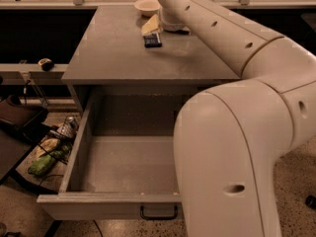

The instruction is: Place rxbar blueberry into top drawer

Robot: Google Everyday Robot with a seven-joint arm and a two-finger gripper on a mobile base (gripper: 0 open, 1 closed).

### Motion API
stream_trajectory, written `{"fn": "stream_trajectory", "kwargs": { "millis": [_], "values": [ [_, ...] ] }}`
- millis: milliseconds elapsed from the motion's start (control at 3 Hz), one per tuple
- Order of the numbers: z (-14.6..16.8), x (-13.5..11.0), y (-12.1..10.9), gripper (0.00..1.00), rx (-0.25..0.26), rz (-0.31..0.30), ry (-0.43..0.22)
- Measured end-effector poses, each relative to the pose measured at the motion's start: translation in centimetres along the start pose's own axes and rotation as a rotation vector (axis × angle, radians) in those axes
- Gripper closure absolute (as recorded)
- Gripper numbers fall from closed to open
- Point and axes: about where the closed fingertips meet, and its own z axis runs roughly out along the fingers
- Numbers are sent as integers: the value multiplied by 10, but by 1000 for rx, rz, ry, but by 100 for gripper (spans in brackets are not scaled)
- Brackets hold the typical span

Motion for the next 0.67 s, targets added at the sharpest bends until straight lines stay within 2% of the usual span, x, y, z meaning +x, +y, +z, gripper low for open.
{"fn": "stream_trajectory", "kwargs": {
  "millis": [333, 667],
  "values": [
    [20, 6, 5, 0, 15, -13, 23],
    [37, 6, 12, 0, 8, -70, 19]
  ]
}}
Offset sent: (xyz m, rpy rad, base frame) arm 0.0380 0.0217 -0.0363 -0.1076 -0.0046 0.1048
